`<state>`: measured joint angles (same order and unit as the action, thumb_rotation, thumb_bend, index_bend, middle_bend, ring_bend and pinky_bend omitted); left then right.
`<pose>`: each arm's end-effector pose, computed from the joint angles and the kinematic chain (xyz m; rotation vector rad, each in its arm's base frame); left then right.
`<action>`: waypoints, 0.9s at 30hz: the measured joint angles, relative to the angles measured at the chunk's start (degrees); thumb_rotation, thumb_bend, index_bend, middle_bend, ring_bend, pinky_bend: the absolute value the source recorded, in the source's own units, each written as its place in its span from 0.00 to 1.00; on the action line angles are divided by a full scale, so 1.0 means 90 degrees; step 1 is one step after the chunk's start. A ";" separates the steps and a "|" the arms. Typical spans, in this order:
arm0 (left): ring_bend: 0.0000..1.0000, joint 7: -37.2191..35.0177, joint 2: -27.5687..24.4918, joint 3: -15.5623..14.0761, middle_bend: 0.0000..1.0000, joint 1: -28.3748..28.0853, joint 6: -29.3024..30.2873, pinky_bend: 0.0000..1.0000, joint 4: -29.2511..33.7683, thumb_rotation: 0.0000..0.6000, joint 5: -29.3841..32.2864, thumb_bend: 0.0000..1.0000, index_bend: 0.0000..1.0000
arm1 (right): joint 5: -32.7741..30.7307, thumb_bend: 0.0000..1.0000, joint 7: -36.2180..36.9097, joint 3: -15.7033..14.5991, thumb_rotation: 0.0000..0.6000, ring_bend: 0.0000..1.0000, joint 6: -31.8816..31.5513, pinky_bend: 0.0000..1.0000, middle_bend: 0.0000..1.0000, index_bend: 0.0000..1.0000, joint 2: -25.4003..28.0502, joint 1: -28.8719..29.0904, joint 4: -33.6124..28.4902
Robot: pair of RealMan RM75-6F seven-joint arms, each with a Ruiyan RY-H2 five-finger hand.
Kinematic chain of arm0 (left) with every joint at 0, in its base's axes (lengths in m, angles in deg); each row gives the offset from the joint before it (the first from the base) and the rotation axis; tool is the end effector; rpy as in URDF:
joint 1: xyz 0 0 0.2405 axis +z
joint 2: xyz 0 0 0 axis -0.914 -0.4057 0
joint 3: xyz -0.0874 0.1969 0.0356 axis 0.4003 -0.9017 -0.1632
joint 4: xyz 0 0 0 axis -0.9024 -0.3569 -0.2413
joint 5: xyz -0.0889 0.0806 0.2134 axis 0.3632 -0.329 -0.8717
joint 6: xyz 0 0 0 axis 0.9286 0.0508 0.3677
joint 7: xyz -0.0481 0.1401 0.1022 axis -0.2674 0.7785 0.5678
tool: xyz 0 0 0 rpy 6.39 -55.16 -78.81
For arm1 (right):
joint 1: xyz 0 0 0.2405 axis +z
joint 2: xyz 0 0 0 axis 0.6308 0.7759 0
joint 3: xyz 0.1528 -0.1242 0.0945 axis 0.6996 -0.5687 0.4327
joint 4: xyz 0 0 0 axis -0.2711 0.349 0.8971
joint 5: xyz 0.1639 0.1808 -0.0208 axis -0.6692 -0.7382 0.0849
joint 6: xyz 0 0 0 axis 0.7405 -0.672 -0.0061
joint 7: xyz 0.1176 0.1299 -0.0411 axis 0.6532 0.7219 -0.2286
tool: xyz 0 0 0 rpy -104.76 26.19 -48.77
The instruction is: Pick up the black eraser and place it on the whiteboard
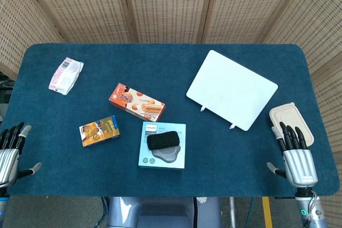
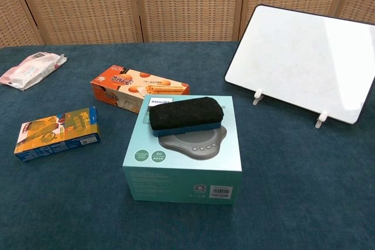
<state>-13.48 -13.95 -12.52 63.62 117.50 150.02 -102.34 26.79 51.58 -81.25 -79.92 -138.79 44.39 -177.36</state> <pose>-0.2885 0.1980 0.0913 -1.3553 -0.9287 -0.8035 -0.2624 -0.2179 0.0692 1.4466 -0.7439 0.9119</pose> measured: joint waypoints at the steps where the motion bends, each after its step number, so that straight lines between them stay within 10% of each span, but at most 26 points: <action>1: 0.00 -0.0002 -0.0001 -0.0001 0.00 0.0000 0.0002 0.00 0.0001 1.00 -0.0005 0.15 0.00 | 0.0000 0.05 0.0002 0.0000 1.00 0.00 0.0001 0.00 0.00 0.00 0.0000 0.0000 -0.0002; 27: 0.00 -0.0096 -0.0069 0.0058 0.00 0.0033 0.0050 0.00 0.0001 1.00 0.0089 0.15 0.00 | 0.0085 0.05 0.0011 -0.0031 1.00 0.00 -0.0014 0.00 0.00 0.01 0.0006 -0.0004 0.0011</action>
<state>-14.34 -14.57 -12.00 63.92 117.95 150.03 -101.55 27.55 51.68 -81.52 -80.04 -138.74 44.35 -177.26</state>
